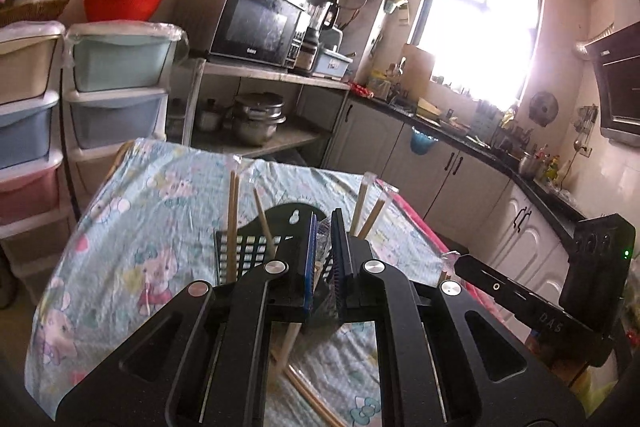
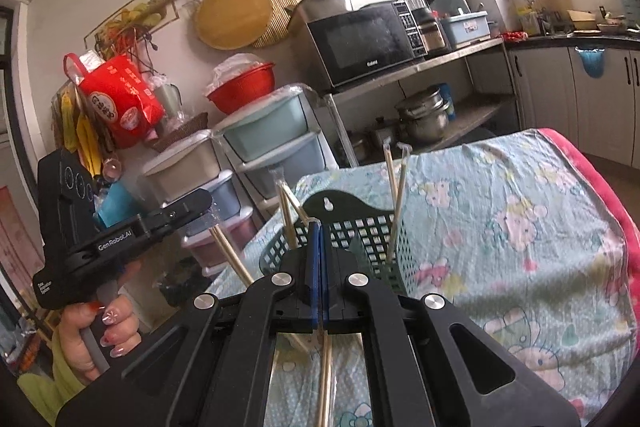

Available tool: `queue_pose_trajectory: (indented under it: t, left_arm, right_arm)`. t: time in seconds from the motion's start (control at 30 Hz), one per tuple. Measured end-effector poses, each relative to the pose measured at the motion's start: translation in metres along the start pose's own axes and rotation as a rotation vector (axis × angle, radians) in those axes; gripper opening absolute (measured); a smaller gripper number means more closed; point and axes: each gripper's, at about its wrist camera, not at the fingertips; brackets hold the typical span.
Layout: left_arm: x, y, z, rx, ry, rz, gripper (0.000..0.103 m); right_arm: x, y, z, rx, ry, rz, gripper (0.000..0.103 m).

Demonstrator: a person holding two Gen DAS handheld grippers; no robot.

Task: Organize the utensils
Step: 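Lift both held chopsticks and carry them above the green basket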

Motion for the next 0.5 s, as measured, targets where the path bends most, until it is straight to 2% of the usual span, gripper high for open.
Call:
queue_pose_trajectory:
  t: [0.5]
  left_arm:
    - [0.019, -0.016, -0.042, -0.049, -0.099, 0.007, 0.005]
  right_arm:
    - [0.001, 0.023, -0.033, 0.049, -0.073, -0.032, 0.001]
Point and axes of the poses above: each gripper's, at about its wrist camera, not at the fingertips, and x roughly against the way its jaws point, y to its left, z to its underside, and after that the axes turned 3 degrees about -x, right-handed
